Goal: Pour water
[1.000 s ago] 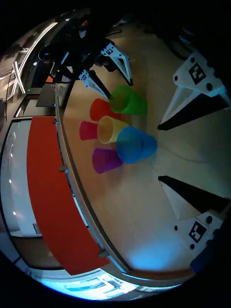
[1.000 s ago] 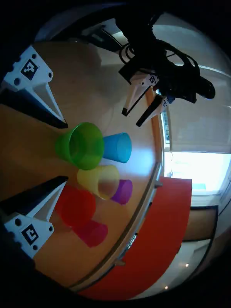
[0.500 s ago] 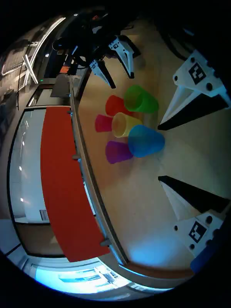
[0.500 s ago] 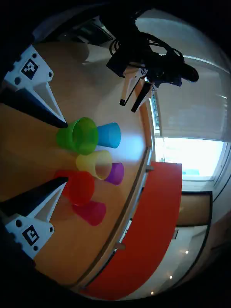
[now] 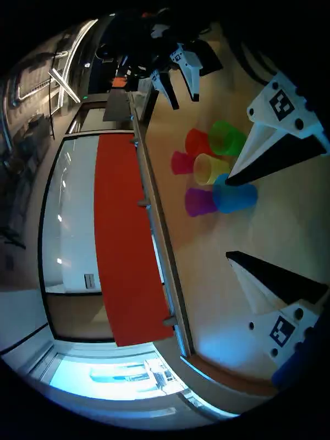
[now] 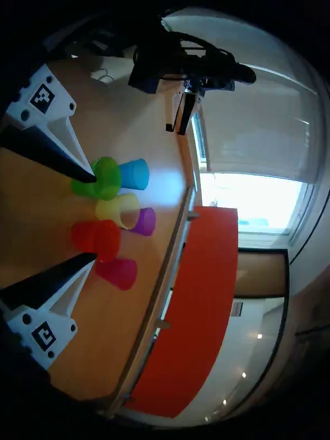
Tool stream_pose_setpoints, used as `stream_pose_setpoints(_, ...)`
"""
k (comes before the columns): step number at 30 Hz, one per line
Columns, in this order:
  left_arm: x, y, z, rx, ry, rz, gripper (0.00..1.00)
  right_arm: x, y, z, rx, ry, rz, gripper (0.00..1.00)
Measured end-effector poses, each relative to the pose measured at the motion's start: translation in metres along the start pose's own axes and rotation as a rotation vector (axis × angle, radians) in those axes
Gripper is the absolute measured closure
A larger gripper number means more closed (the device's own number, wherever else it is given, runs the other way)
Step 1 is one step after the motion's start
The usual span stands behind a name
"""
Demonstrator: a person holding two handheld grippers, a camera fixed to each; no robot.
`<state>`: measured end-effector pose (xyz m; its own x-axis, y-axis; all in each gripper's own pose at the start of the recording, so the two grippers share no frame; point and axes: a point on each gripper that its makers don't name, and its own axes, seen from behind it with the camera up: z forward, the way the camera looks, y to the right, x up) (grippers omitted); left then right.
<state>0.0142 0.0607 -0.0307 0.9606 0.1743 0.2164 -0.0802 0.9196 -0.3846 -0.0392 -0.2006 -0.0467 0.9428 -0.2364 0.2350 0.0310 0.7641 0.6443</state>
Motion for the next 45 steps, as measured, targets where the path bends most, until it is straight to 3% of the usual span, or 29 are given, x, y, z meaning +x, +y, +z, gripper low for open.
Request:
stream_pose_setpoints(10, 0.025, -0.008, -0.023, 0.148, 0.165, -0.041, 0.13, 0.011, 0.035, -0.026, -0.168, 0.117, 0.074, 0.02)
stream_pose_setpoints(24, -0.006, -0.005, -0.022, 0.243, 0.187, -0.094, 0.13, 0.021, 0.098, -0.072, -0.422, 0.254, 0.123, 0.02)
stream_pose_setpoints(33, -0.01, -0.013, -0.021, 0.311, 0.219, -0.112, 0.13, 0.023, 0.136, -0.097, -0.612, 0.329, 0.16, 0.02)
stream_pose_setpoints(39, -0.008, -0.016, -0.019, 0.344, 0.236, -0.106, 0.13, 0.024, 0.144, -0.104, -0.661, 0.356, 0.191, 0.02)
stream_pose_setpoints(45, -0.001, -0.019, -0.018, 0.39, 0.265, -0.098, 0.13, 0.022, 0.143, -0.099, -0.648, 0.363, 0.222, 0.02)
